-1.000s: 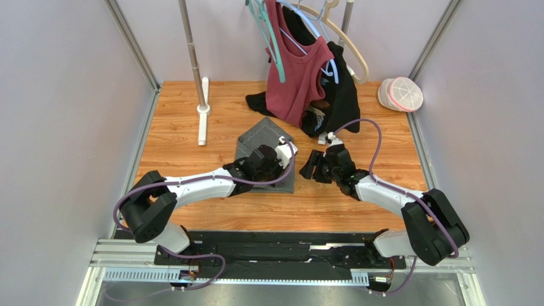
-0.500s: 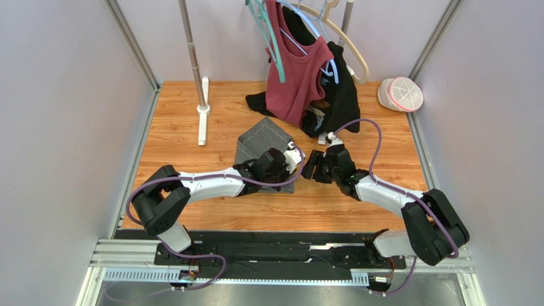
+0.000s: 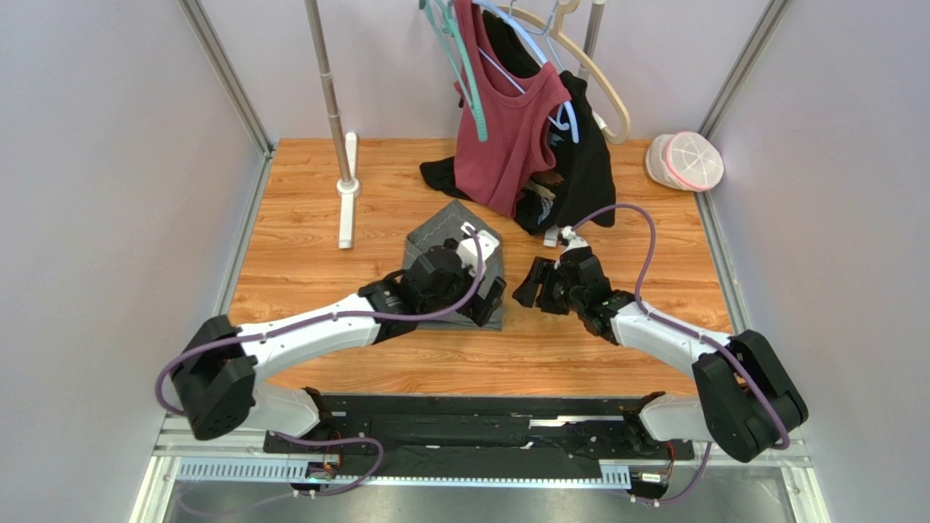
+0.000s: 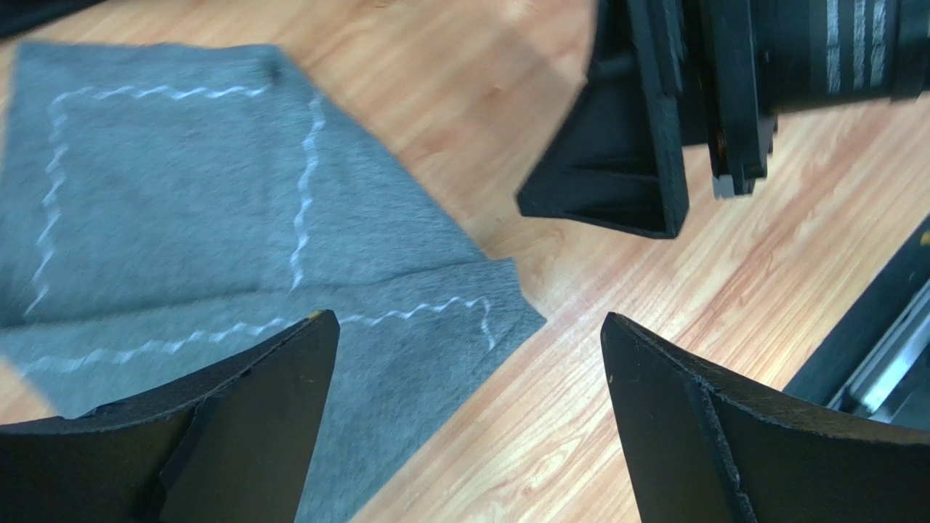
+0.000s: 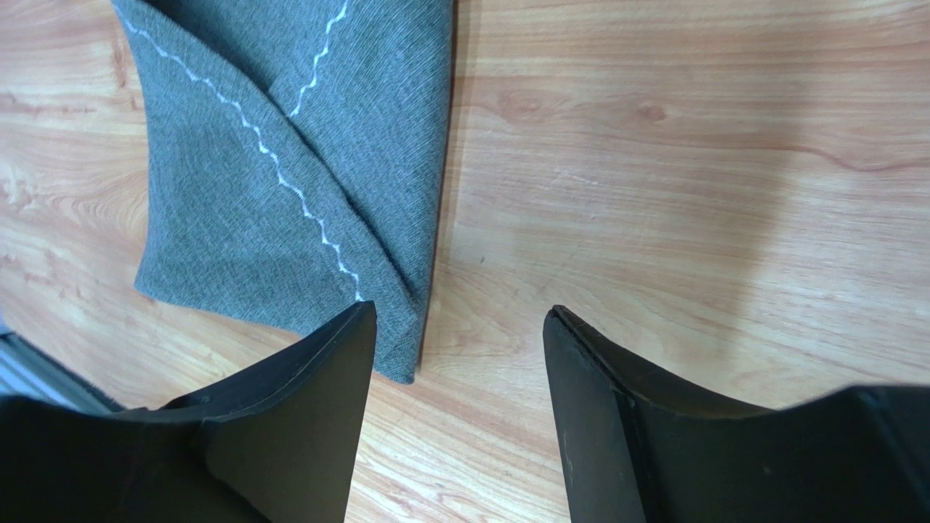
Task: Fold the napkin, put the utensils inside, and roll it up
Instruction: Fold the napkin
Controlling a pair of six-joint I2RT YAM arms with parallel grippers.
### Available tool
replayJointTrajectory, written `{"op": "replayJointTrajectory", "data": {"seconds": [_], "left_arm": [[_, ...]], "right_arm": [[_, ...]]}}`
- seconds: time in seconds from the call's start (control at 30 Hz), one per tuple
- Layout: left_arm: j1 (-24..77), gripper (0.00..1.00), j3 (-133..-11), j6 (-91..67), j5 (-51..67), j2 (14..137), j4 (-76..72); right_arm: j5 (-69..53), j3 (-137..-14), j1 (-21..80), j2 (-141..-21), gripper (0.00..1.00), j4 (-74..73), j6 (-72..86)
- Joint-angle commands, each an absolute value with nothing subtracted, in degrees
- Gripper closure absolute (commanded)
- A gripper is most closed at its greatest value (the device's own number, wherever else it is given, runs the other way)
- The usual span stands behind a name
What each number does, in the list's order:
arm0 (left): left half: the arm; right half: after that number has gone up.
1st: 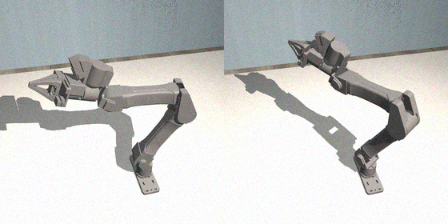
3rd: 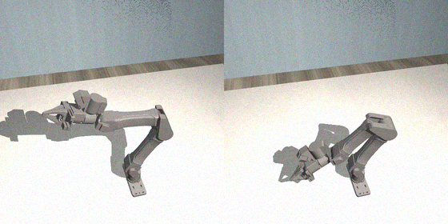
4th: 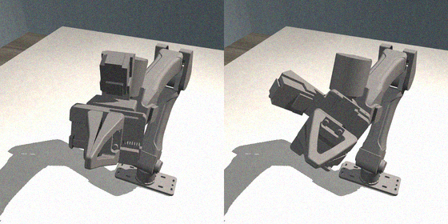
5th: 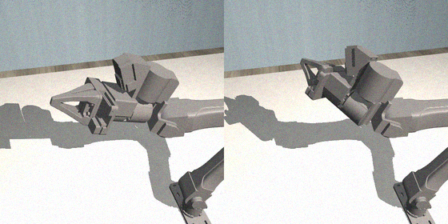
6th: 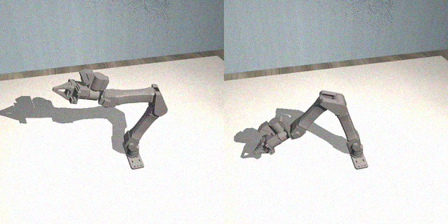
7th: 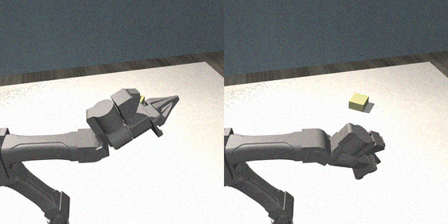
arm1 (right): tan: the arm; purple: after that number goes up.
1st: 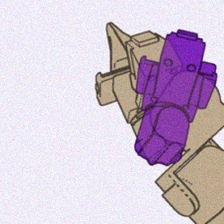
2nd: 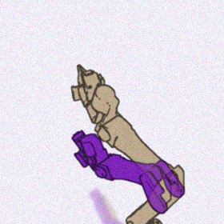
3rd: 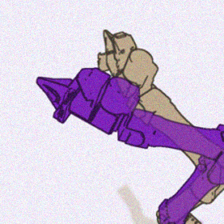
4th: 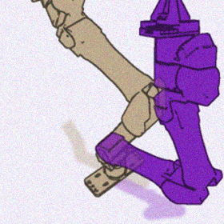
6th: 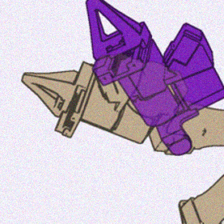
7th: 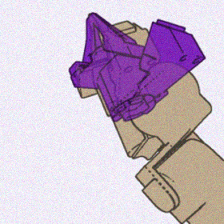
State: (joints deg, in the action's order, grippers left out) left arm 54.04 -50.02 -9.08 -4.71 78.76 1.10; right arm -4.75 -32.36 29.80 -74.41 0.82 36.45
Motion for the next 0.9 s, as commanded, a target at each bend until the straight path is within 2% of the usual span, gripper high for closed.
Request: {"op": "replayJointTrajectory", "data": {"seconds": [0.0, 0.2, 0.33, 0.7, 0.8, 0.87], "left_arm": [[49.1, 0.01, -47.0, -17.8, -11.2, 73.2, 6.7], [37.0, 0.01, -38.3, -29.6, -9.0, 67.8, 9.7], [27.7, 0.01, -32.0, -34.1, -0.4, 64.9, 6.0], [21.1, 0.01, -24.3, -39.1, 6.2, 66.6, -3.1], [20.3, 0.01, -22.1, -41.7, 8.3, 67.1, -7.8], [20.3, 0.01, -21.5, -42.9, 8.9, 67.7, -9.6]], "right_arm": [[-9.9, -33.4, 30.2, -77.0, 0.38, 4.2, 37.6], [-14.8, -31.1, 31.4, -80.7, 0.37, 9.2, 41.3], [-16.4, -30.6, 31.7, -83.1, 0.38, 12.3, 43.3], [-16.9, -32.6, 32.7, -89.1, 0.4, 13.2, 44.7], [-15.6, -32.5, 32.9, -89.4, 0.42, 12.7, 45.0], [-14.8, -32.6, 33.0, -89.6, 0.47, 11.8, 44.6]]}}
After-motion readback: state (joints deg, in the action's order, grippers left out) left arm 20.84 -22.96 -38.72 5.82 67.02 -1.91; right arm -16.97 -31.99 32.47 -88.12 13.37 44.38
